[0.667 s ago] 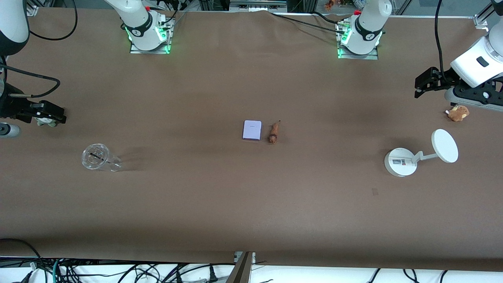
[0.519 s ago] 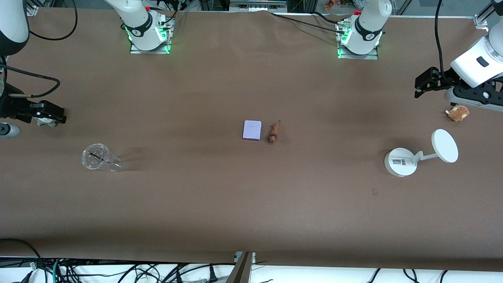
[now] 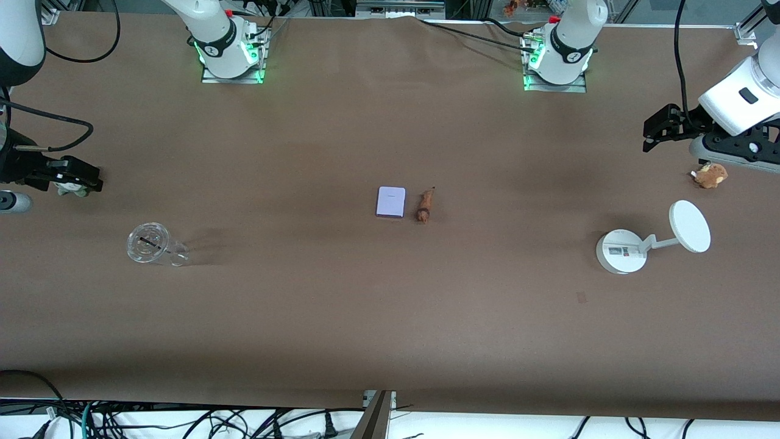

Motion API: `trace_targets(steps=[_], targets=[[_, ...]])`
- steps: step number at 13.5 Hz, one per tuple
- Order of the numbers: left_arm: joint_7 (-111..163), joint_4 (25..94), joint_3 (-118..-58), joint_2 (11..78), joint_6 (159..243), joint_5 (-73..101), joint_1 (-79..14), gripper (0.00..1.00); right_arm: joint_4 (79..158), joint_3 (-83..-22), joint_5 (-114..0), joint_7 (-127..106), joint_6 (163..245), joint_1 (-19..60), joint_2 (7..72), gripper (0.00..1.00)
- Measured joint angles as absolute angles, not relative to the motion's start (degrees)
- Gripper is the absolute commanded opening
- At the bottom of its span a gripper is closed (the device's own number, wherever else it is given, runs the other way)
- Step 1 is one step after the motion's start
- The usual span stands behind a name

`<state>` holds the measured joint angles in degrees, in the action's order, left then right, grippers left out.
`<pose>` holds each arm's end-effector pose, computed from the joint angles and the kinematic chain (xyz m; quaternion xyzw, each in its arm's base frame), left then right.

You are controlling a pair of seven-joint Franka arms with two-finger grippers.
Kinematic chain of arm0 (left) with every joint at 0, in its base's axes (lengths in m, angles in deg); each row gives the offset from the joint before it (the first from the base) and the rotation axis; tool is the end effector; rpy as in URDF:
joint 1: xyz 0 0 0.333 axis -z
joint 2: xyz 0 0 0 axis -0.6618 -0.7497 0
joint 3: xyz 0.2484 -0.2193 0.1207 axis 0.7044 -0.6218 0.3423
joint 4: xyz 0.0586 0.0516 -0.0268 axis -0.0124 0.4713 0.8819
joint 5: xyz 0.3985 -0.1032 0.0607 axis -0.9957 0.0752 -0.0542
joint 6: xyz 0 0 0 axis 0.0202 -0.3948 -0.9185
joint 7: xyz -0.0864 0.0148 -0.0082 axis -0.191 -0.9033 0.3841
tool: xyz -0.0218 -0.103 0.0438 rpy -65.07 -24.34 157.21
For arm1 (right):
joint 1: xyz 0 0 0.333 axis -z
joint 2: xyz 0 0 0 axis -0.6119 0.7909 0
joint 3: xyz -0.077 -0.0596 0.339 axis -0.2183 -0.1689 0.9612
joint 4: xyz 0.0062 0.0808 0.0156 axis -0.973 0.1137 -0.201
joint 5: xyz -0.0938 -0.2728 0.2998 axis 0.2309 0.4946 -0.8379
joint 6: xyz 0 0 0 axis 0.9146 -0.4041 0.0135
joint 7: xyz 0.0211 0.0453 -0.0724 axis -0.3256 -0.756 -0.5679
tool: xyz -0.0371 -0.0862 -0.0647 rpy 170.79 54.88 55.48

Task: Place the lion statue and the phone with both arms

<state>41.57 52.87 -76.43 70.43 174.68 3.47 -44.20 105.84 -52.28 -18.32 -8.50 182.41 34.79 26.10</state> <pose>0.5739 -0.0362 0.6351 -0.9932 0.1142 0.0169 0.0120 0.6403 -0.0274 0.5901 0.9995 0.0056 -0.0174 0.0239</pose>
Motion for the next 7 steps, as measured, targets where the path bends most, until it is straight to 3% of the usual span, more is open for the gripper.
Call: trace_targets(steps=[7], targets=[[41.6, 53.3, -77.3, 65.8, 172.2, 4.7, -43.1, 1.00, 105.8, -52.0, -18.3, -8.5, 184.6, 34.5, 27.7, 1.00]])
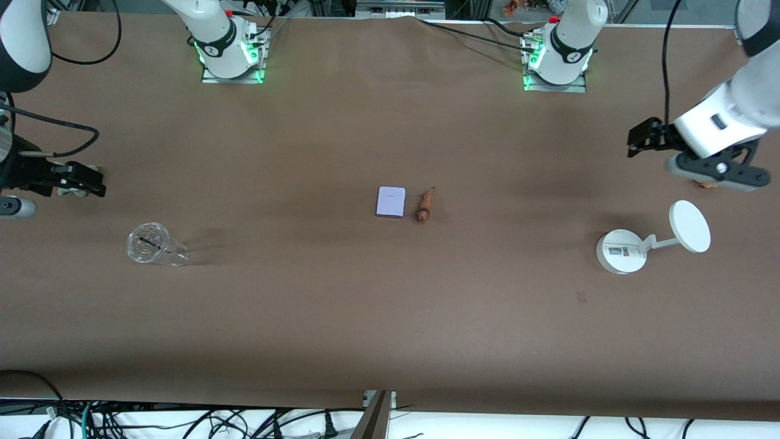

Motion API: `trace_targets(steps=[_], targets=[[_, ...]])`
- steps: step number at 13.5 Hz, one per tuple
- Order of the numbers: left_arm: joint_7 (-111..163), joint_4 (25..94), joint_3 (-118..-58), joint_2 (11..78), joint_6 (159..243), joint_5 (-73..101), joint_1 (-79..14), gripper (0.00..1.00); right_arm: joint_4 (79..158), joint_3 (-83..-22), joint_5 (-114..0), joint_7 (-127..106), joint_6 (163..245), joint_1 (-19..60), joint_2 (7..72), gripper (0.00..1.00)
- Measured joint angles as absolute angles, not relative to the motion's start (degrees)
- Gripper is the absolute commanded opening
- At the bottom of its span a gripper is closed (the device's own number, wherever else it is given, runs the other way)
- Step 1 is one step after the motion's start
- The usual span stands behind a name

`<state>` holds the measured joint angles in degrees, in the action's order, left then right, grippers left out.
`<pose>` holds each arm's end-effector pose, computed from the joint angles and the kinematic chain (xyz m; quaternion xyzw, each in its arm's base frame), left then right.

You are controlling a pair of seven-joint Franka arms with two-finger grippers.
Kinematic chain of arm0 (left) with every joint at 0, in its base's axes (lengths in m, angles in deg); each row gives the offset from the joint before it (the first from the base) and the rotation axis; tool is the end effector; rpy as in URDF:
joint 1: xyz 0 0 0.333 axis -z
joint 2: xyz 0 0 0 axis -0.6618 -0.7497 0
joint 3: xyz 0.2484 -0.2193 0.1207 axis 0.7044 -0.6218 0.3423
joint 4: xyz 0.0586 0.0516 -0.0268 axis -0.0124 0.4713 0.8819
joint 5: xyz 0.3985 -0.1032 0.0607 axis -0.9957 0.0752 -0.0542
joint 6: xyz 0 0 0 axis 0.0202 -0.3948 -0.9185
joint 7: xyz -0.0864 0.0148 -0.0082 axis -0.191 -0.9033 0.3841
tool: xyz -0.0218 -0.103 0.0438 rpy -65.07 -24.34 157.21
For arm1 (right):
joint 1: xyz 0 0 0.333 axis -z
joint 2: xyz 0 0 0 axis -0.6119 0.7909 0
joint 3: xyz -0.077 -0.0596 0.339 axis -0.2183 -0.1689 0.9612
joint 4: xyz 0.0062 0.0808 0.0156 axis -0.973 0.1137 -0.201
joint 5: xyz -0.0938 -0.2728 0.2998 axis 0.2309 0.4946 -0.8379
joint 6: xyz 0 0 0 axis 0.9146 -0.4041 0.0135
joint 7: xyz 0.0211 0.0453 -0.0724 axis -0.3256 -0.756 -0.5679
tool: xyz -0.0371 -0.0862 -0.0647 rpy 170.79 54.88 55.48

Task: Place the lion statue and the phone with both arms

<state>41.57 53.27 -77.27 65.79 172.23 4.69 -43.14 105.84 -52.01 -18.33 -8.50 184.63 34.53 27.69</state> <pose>0.5887 -0.0564 0.5815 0.9881 -0.1303 -0.0811 0.0055 0.6520 -0.0213 0.5755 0.9996 0.0110 -0.0118 0.0249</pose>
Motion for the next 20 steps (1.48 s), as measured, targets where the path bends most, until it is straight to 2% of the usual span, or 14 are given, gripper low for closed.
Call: trace_targets(steps=[4, 9, 14, 16, 20], targets=[[40.4, 53.8, -77.5, 61.0, 174.4, 12.9, -40.1, 1.00, 105.8, -51.7, -18.7, -8.5, 185.8, 33.5, 30.1, 1.00], [21.6, 58.9, -77.8, 54.5, 193.6, 13.9, -27.3, 1.00, 105.8, -51.5, -18.9, -8.4, 187.1, 30.8, 32.6, 1.00], [2.2, 62.4, -78.1, 46.2, 209.8, 4.3, -13.1, 1.00, 105.8, -51.4, -19.3, -3.7, 192.7, 28.4, 36.7, 1.00], [0.0, 62.5, -78.0, 42.4, 215.3, 3.7, -11.1, 1.00, 105.8, -51.4, -19.3, -1.6, 194.7, 26.2, 38.7, 1.00], [-0.2, 62.6, -78.0, 38.2, 220.3, 0.2, -10.5, 1.00, 105.8, -51.4, -19.3, 0.4, 198.3, 23.7, 42.4, 1.00]])
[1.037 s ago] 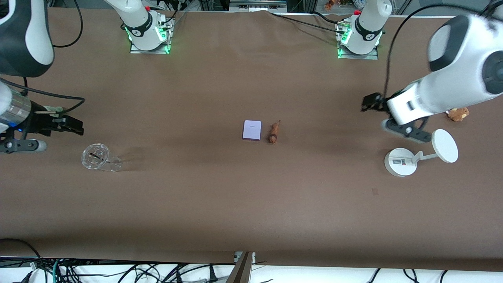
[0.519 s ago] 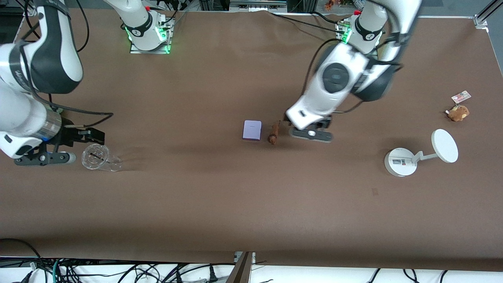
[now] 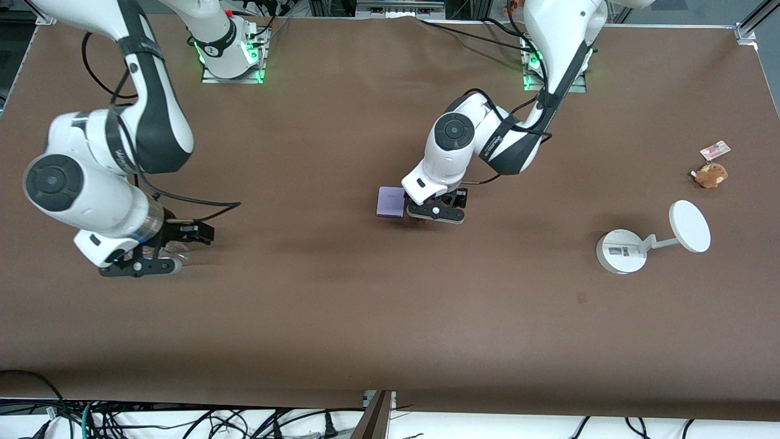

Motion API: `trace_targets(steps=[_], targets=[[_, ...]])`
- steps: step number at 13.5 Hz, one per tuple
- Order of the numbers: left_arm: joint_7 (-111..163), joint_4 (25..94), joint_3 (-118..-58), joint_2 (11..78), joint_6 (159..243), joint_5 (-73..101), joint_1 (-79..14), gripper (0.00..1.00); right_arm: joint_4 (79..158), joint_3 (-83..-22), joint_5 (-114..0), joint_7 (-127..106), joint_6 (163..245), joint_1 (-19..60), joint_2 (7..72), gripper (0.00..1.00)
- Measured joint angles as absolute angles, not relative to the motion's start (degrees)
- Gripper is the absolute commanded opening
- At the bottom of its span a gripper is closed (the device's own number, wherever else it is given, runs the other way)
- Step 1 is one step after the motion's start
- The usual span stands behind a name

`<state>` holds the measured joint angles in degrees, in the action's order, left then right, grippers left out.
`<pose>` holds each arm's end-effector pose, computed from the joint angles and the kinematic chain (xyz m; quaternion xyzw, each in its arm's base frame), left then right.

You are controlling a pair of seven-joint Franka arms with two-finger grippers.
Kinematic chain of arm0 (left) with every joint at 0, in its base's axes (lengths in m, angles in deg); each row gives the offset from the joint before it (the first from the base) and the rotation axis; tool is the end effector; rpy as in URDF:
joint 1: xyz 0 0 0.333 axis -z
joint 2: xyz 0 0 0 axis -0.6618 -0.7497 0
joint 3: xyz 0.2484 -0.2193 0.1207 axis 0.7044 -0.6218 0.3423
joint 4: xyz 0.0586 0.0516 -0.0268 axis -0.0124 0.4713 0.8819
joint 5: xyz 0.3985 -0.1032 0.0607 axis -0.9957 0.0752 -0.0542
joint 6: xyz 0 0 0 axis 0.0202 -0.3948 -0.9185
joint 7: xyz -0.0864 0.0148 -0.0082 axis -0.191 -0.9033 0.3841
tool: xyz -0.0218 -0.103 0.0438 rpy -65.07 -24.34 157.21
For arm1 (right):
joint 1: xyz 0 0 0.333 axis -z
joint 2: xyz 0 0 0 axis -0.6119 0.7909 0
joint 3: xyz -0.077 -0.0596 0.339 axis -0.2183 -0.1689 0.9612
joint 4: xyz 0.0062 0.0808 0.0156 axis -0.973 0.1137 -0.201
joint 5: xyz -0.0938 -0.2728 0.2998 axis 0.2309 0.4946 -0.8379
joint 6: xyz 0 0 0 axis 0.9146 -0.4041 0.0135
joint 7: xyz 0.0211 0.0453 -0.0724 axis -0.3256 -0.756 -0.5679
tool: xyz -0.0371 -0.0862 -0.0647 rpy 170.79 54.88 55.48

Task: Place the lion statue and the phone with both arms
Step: 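Reach the left gripper to the lion while the right gripper reaches the phone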

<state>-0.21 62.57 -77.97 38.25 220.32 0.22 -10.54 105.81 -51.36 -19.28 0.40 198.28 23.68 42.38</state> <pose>0.5481 -0.4316 0.2564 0.9970 -0.0743 0.0113 0.0185 0.7115 0.1261 0.4190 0.9988 0.0376 -0.0157 0.0277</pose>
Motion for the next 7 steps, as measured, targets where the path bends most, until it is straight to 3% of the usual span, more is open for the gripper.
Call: trace_targets(steps=[4, 5, 7], targets=[[-0.2, 62.6, -78.0, 34.3, 226.1, 0.2, -9.2, 1.00, 105.8, -51.4, -20.8, 0.5, 199.3, 23.3, 44.3, 1.00], [-0.2, 62.6, -78.0, 33.3, 226.8, 0.2, -9.0, 0.95, 105.8, -51.4, -22.0, 0.5, 199.5, 23.3, 44.7, 1.00], [-0.2, 62.6, -77.9, 32.3, 227.3, 0.1, -8.6, 0.51, 105.8, -51.4, -22.9, 0.5, 199.7, 23.2, 45.4, 1.00]])
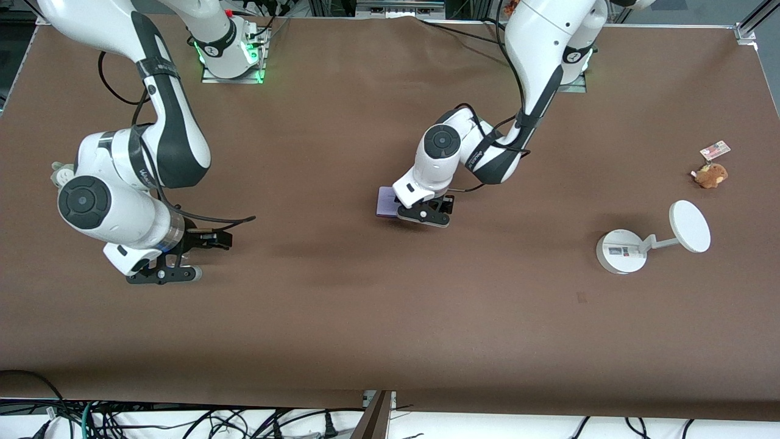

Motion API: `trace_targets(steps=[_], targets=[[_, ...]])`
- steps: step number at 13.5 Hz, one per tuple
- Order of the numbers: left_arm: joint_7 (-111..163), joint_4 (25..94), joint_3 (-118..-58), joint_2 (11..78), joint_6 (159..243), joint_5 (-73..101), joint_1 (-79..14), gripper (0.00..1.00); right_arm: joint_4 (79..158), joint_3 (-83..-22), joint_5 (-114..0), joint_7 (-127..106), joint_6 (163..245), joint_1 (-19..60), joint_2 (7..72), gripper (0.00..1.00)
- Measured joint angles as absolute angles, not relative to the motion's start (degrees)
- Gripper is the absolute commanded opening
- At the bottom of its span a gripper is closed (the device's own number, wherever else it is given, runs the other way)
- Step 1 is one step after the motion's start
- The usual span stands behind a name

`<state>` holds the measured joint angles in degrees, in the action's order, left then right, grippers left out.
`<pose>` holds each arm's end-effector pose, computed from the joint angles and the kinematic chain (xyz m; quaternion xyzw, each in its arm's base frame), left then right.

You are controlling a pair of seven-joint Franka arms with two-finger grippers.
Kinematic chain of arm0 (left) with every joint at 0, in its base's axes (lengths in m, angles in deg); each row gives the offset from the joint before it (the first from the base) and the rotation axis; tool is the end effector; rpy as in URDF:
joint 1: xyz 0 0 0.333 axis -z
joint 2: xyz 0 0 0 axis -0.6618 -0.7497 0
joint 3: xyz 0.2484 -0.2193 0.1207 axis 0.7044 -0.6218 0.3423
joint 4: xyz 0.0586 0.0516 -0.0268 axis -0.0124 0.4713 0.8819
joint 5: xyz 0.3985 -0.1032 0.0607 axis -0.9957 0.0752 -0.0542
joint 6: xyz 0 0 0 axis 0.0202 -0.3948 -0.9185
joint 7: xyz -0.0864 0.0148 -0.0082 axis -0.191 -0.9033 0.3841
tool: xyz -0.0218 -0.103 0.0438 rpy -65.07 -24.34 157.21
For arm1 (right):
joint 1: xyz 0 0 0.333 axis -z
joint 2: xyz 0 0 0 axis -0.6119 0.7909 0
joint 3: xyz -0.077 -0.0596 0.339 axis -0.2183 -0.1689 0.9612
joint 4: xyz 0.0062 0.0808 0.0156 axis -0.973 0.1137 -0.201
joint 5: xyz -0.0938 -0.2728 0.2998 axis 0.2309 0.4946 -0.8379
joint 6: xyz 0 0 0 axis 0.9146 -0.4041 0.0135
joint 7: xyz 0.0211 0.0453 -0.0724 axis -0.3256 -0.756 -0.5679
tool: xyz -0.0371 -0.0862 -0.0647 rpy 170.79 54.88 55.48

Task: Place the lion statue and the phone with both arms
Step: 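Reach the left gripper to the lion while the right gripper reaches the phone, then lift the lion with the left gripper toward the white mirror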

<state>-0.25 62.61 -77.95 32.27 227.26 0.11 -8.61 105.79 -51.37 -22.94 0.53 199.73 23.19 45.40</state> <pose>0.5337 -0.4523 0.1950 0.9954 -0.0897 0.0128 0.0308 0.7161 0.1383 0.3829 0.9990 0.0291 -0.0326 0.0024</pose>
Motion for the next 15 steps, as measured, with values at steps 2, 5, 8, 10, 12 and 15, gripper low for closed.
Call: trace_targets(steps=[2, 5, 8, 10, 12, 15], targets=[[-0.3, 62.6, -77.9, 32.0, 227.3, -0.9, -8.4, 0.26, 105.8, -51.3, -23.1, 0.5, 200.6, 22.6, 46.1, 1.00], [-0.3, 62.2, -77.7, 32.2, 227.2, -1.3, -8.4, 0.07, 105.8, -51.3, -23.2, 0.9, 201.8, 20.9, 47.0, 1.00], [0.1, 61.4, -77.2, 34.1, 222.1, -1.4, -8.5, 0.08, 105.8, -51.3, -23.2, 3.0, 202.0, 20.3, 47.5, 1.00], [1.8, 60.6, -76.7, 37.4, 216.0, -1.6, -9.4, 0.12, 105.8, -51.3, -23.2, 3.5, 202.3, 19.6, 48.1, 1.00], [3.9, 60.5, -76.5, 41.1, 210.9, -1.6, -11.8, 0.11, 105.8, -51.3, -23.2, 3.6, 203.2, 19.3, 48.6, 1.00], [8.0, 60.5, -76.4, 44.7, 203.4, -1.6, -17.3, 0.01, 105.8, -51.3, -23.3, 4.0, 204.6, 18.7, 49.2, 1.00]])
